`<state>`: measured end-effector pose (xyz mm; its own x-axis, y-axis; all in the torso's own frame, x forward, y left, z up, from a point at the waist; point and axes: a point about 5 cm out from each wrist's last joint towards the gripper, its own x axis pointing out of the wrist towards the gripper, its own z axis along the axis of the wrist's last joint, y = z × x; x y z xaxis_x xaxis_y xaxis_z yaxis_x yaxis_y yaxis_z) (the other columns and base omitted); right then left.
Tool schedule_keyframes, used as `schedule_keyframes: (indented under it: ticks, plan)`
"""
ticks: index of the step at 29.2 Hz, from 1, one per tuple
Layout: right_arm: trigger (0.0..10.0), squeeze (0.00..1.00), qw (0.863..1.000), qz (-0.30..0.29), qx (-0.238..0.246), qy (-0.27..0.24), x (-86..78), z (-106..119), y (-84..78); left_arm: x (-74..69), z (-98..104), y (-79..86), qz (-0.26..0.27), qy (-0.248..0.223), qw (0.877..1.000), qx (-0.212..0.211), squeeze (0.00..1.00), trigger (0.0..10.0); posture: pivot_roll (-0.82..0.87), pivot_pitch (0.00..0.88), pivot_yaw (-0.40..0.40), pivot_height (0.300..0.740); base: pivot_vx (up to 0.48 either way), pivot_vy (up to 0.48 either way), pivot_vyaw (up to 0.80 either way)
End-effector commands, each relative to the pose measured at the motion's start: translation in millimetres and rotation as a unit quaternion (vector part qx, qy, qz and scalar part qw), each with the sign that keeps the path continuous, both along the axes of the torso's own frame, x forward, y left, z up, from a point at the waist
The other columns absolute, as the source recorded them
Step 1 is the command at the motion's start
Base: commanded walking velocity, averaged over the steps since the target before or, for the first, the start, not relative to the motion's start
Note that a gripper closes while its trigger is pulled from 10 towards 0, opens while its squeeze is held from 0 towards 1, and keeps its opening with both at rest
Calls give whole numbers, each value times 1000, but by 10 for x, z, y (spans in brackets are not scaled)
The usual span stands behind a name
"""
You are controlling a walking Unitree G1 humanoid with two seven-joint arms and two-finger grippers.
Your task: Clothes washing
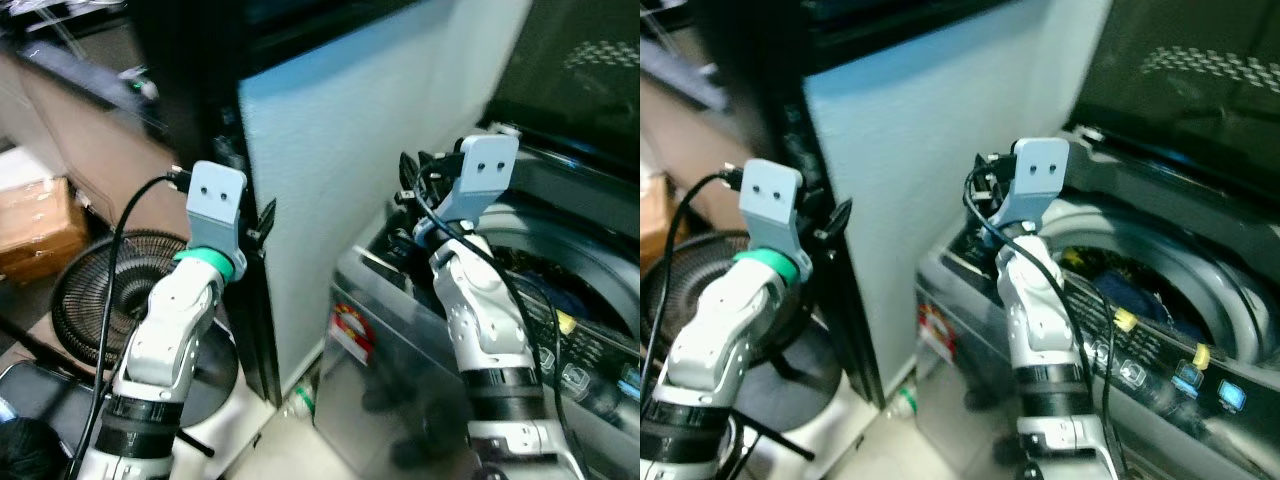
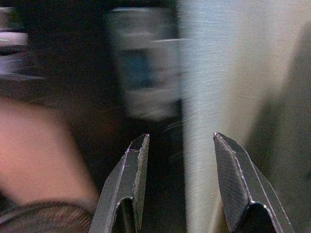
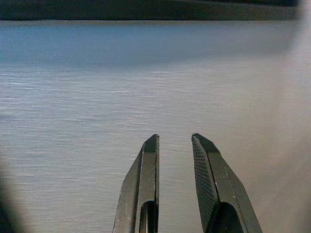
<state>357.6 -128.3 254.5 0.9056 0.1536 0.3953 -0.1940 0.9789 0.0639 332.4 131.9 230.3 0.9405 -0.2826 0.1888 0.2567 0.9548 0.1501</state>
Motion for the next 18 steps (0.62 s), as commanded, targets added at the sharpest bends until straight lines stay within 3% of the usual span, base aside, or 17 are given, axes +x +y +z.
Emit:
schedule_keyframes:
  ticks: [1, 18]
  plan:
    - [10000, 0, 1000, 4, 4, 12, 22, -31, 20, 3, -11, 20, 2, 6, 1000, -5, 0, 10000, 110, 0, 47, 740, 0, 0, 800]
    - [10000, 0, 1000, 4, 0, 17, 41, -34, 35, -1, -29, 30, 5, 17, 1000, -20, 0, 10000, 107, 0, 41, 740, 0, 0, 800]
